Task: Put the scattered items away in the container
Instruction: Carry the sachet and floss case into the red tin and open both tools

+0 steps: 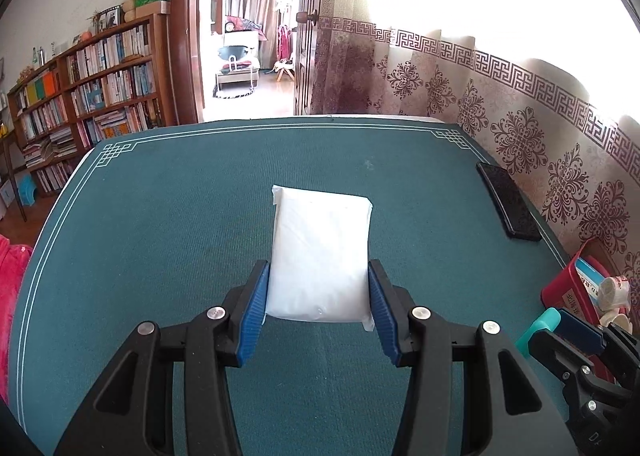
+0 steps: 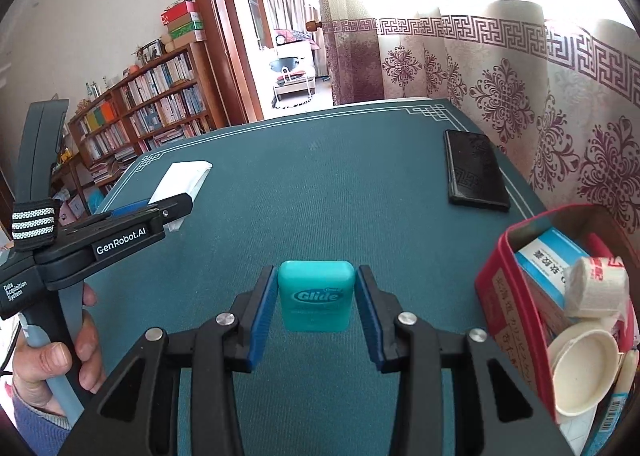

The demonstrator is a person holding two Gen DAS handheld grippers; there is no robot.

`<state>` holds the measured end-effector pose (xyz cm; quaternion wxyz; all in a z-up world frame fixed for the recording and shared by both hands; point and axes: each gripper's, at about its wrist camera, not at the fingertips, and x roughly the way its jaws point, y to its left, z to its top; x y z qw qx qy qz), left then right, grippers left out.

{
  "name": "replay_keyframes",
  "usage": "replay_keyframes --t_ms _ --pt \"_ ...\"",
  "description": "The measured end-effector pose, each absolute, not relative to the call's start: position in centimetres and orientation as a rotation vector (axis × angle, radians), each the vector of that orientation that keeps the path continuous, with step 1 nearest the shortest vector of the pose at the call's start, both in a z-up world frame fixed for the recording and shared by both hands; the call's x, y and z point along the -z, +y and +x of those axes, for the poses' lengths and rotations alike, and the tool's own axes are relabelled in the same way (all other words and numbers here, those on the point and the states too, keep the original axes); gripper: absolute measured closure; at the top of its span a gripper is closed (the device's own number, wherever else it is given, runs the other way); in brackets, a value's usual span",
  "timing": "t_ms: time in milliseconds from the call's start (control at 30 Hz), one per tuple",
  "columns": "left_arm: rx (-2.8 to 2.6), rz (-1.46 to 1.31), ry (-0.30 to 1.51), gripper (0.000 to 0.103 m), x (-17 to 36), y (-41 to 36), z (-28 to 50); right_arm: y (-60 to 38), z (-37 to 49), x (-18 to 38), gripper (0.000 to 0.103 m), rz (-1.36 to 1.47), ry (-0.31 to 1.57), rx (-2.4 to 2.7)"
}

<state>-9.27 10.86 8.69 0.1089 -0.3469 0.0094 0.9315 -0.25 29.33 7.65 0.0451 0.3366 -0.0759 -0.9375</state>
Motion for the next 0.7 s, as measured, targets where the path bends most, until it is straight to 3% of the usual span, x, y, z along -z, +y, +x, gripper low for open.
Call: replay_keyframes --t_ms 700 --pt "-2.452 -0.928 0.168 0.052 -10.3 20.0 -3.4 42.1 12.5 -13.2 0.06 0.91 -0.413 3.248"
